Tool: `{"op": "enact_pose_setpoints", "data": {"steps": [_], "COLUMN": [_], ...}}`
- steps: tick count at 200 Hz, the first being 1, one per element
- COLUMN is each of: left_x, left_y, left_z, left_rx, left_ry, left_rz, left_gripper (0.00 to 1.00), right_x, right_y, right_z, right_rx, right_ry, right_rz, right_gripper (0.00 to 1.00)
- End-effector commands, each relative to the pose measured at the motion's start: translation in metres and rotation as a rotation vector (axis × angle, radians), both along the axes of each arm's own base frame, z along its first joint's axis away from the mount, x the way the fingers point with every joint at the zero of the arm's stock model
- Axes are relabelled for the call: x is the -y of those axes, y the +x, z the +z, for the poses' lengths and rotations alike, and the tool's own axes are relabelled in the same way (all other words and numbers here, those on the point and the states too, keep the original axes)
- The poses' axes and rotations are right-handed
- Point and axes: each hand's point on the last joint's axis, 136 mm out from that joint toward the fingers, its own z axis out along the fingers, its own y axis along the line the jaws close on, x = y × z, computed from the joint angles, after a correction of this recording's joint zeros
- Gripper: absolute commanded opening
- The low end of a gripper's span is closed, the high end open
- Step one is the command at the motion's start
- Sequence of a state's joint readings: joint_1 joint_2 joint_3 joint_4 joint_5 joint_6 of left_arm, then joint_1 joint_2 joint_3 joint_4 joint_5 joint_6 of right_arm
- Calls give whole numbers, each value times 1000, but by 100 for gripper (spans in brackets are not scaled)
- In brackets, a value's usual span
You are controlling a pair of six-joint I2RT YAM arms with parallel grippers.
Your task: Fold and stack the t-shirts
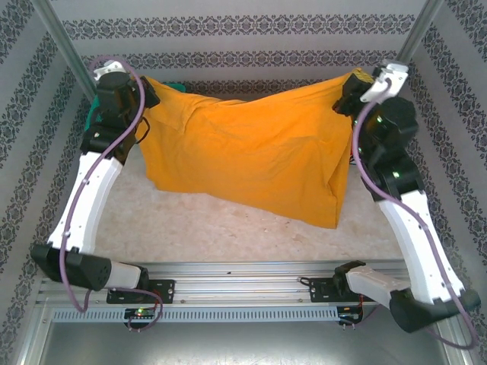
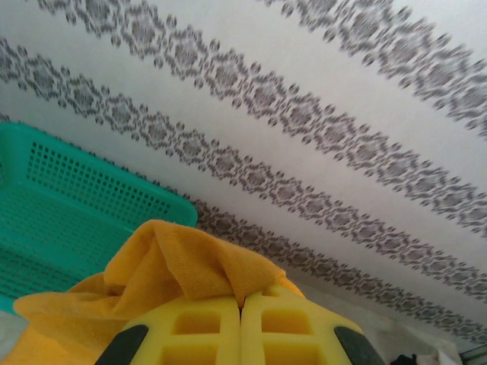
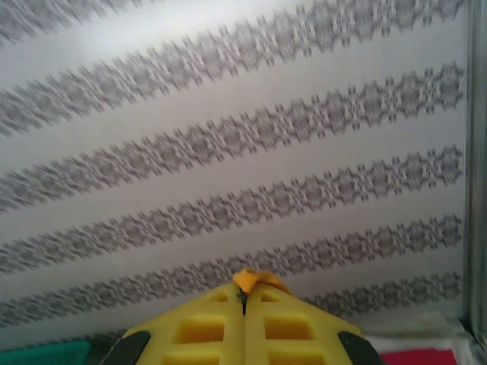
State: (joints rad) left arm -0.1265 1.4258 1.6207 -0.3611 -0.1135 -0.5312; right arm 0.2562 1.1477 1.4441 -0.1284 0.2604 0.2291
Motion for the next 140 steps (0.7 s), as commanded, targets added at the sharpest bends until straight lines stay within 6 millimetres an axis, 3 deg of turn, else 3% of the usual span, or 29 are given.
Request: {"op": "enact_pose_setpoints", "data": {"steps": [1, 17, 29, 37, 57, 80, 108, 126, 140], "left_x": [-2, -9, -12, -15, -22, -26, -30, -31, -29], "left_y": [35, 65, 84, 92, 100, 90, 55, 31, 18], "left_z": [23, 24, 33, 43, 81, 137, 199, 216, 214], "left_rx": [98, 96, 126, 156, 225, 330, 461, 488, 461], "left_ry": [-37, -48, -66, -76, -65, -56, -32, -10, -2], "left_rz": [-12, 4, 1, 5, 19, 12, 2, -2, -17], "left_gripper": [0, 0, 0, 0, 0, 0, 0, 0, 0], "right_x": [3, 9, 10, 12, 15, 15, 15, 14, 13], "right_y": [36, 68, 86, 96, 107, 102, 85, 75, 70], "right_z": [-5, -13, -7, 0, 41, 95, 147, 161, 154], "right_rx": [7, -11, 0, 16, 94, 184, 260, 273, 245], "right_ry": [15, 42, 66, 78, 92, 91, 84, 71, 60], "right_rz": [-4, -11, 1, 1, 14, 43, 73, 85, 95], "right_gripper": [0, 0, 0, 0, 0, 0, 0, 0, 0]}}
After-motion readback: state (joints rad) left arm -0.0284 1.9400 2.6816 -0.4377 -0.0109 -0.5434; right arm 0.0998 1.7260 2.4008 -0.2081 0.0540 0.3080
